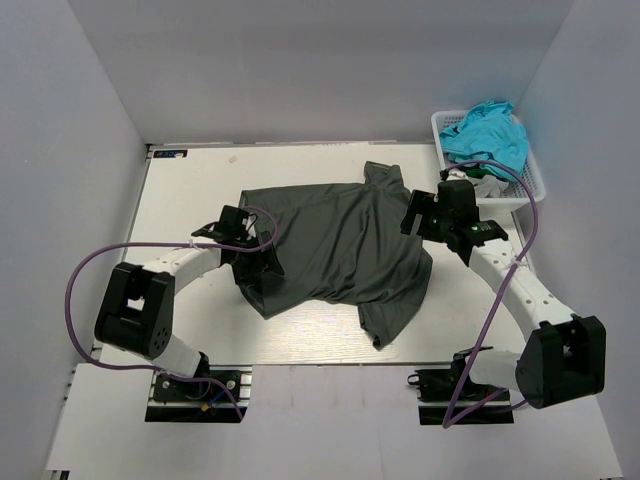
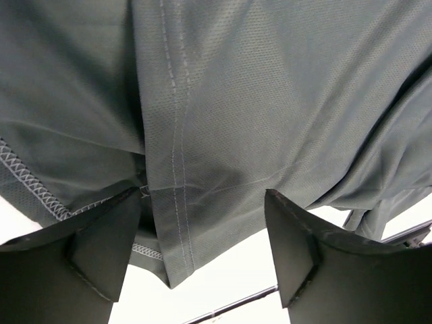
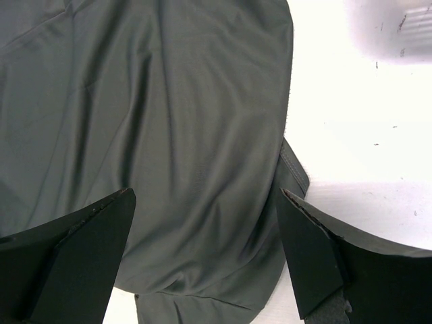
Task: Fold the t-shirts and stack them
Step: Flatten out the tshirt
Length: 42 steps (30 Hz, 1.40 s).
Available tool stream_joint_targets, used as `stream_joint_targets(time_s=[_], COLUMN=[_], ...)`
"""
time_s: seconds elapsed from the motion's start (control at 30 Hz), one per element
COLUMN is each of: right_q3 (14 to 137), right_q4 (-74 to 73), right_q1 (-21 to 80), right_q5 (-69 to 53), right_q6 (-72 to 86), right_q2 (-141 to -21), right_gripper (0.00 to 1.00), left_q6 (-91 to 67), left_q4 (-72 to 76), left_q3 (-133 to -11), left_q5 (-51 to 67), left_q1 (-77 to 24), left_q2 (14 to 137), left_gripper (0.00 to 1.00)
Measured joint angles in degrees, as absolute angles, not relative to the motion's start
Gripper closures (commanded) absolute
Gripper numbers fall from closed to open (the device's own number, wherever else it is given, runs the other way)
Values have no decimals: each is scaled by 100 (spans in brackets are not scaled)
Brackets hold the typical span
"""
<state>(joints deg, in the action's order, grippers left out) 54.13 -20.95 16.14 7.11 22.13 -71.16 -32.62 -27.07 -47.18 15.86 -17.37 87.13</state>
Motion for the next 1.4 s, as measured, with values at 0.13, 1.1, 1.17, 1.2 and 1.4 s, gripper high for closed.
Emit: stream_joint_targets(time_s=[0.13, 1.1, 1.17, 1.2, 1.4], right_q3=[5389, 5120, 4936, 4853, 4265], right_q4=[-2095, -2696, -2932, -3081, -3487], right_q1=[1614, 1610, 1610, 1610, 1608], right_q5=[716, 731, 749, 779, 521], right_q6=[2211, 2150, 2169, 2196, 2338], right_q2=[-7087, -6755, -6600, -6525, -6239], right_gripper=[10, 10, 10, 10, 10], left_q6=[-3267, -3339, -3374, -3395, -3527], left_q4=[-2633, -3336, -3465, -3544, -3824], left_q3=[-4713, -4805, -4923, -4993, -5216], left_q5=[1588, 1461, 1431, 1400, 1072], left_q1=[-1767, -1820, -1820, -1820, -1820], left_q2=[8720, 7411, 7129, 6993, 6563], left_gripper=[27, 100, 100, 100, 100])
